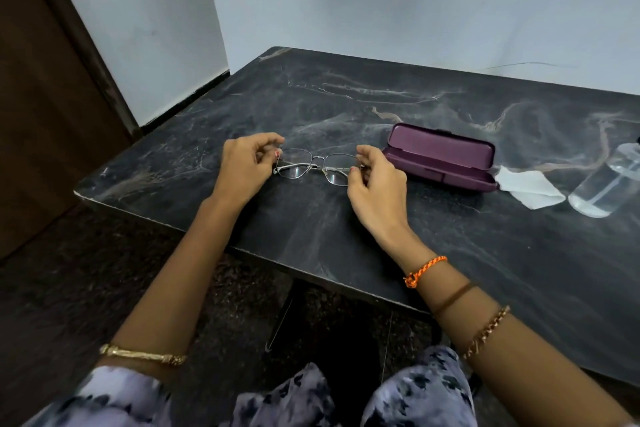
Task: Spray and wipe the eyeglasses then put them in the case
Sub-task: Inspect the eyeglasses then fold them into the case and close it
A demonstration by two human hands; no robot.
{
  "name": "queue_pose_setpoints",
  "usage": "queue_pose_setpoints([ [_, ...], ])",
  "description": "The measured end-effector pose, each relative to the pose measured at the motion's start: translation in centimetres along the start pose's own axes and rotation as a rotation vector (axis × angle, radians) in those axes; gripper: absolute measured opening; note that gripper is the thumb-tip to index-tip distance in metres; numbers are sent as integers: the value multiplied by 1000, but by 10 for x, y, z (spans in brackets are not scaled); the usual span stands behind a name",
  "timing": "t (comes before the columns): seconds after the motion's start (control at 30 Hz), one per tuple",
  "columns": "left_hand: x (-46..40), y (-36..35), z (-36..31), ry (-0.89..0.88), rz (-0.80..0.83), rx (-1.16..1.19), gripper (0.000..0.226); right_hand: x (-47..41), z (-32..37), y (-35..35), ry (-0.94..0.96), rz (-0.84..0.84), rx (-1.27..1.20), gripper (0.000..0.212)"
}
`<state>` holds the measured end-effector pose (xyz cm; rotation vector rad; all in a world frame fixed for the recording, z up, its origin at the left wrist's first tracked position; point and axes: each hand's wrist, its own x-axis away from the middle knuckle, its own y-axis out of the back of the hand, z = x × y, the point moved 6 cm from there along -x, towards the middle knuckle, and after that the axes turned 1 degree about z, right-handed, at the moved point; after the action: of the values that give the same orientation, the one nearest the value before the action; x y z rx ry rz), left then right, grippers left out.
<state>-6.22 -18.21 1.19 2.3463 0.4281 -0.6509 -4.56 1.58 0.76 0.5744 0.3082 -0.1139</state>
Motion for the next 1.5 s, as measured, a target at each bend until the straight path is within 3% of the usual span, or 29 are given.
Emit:
queue_pose_setpoints([
  [0.23,5,3,-19,-161,-83,-220,8,11,14,6,191,-69,118,40],
  [0.4,17,8,-53,-346,-235,-368,16,24,45,39,531,-318,92,42],
  [0.57,20,-25,-96,-600,-177,-357,31,26,38,88,788,-561,264,42],
  [0.73,22,-79,-143,-629,15,-132,40,15,-7,143,527,-646,445,40],
  [0.87,27,-113,-168,-585,170,13,45,2,-44,157,240,-466,546,35],
  [1.0,36,-126,-171,-674,174,-95,34,-5,-77,157,15,-305,640,29],
  [1.27,33,-130,-161,-583,226,-78,30,-11,-99,152,-161,-168,678,34],
  [1.5,29,-129,-157,-524,221,2,31,-13,-99,152,-171,-167,697,27],
])
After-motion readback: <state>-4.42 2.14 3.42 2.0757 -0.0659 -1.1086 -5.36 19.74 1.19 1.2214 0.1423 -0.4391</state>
